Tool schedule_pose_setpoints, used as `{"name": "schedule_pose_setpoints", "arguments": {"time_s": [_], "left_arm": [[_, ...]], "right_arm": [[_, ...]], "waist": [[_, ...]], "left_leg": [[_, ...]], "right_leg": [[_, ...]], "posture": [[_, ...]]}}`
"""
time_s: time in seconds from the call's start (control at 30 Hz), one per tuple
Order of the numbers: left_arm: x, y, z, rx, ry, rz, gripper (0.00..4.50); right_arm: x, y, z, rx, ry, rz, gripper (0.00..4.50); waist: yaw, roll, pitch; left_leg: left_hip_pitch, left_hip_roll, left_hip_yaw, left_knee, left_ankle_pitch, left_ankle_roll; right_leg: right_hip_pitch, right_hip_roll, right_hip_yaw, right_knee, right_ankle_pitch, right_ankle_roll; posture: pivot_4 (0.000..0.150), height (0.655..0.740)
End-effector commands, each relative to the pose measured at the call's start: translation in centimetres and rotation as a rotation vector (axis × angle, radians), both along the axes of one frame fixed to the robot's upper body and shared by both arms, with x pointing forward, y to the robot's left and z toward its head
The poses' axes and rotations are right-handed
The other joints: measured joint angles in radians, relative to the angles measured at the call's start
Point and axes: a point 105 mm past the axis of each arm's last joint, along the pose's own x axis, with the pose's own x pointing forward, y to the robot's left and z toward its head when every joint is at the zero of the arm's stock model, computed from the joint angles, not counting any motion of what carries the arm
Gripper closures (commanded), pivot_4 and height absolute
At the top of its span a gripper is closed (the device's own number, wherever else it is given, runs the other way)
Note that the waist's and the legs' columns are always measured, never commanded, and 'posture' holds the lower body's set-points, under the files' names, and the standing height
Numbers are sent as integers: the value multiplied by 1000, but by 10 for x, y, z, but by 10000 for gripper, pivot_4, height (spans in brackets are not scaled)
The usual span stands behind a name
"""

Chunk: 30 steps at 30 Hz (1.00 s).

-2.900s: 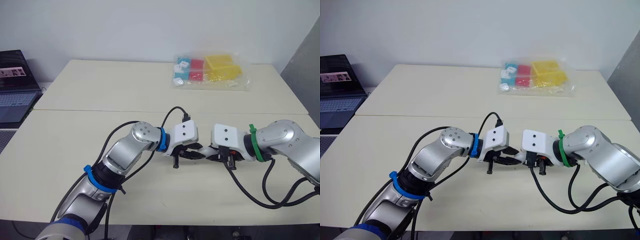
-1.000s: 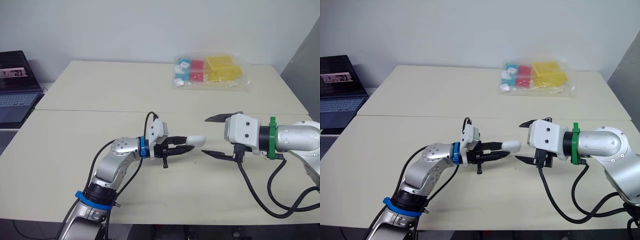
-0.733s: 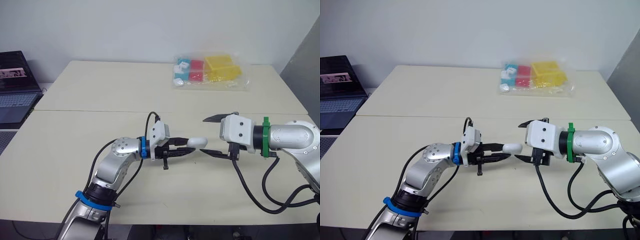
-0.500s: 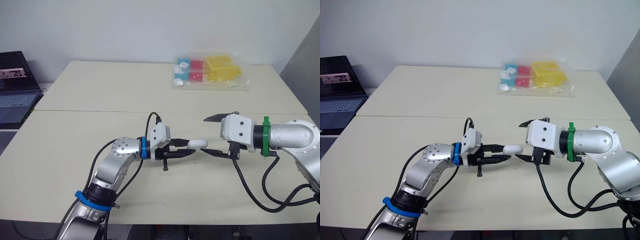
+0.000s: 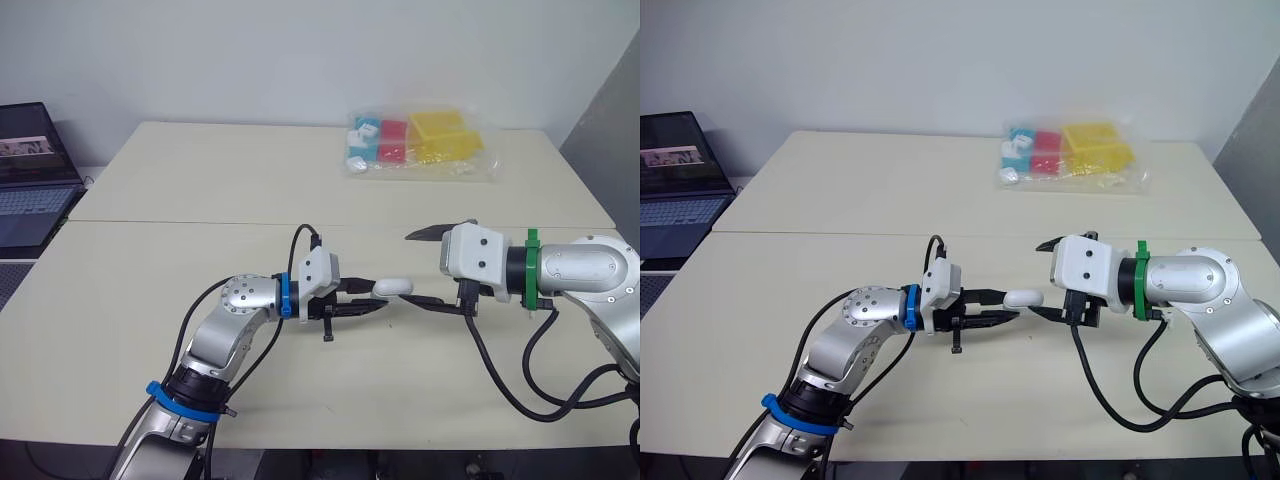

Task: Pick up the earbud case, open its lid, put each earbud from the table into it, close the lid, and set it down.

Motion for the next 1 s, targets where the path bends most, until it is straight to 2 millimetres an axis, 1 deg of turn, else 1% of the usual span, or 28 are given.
{"name": "schedule_pose_setpoints", "arguments": {"time_s": [0.03,0.5,0.6,0.67,0.77,0.87,1.0], "left_arm": [[-7,-6,8,-11,-50,-43,37183],[-7,-4,7,-1,-48,-39,37184],[-2,-3,7,-8,-44,-12,37184],[5,-1,8,-26,-35,31,37183],[13,3,12,-55,-27,91,37184],[17,5,14,-76,-29,123,37184],[19,6,17,-92,-35,145,37184]], "right_arm": [[2,-2,16,14,-62,-15,0],[4,-6,20,13,-40,-13,0],[2,-10,23,23,-22,-16,0],[1,-17,29,42,6,-38,0],[1,-33,40,89,37,-110,0],[1,-47,48,143,62,-193,0],[-3,-61,52,185,83,-274,0]], "waist": [[0,0,0],[0,0,0],[0,0,0],[0,0,0],[1,0,0],[1,0,0],[3,0,0]], "left_leg": [[0,0,0,0,0,0],[0,0,1,0,0,0],[0,0,1,0,0,0],[0,0,1,0,0,0],[0,0,1,0,0,0],[0,0,1,0,0,0],[0,0,2,-1,0,0]], "right_leg": [[0,0,0,0,0,0],[0,0,1,0,0,0],[0,0,1,0,0,0],[0,0,1,0,0,0],[0,0,1,0,0,0],[0,0,1,0,0,0],[0,0,2,0,0,0]], "posture": [[1500,7400],[1500,7400],[1500,7400],[1500,7400],[1500,7400],[1500,7400],[1500,7400]]}}
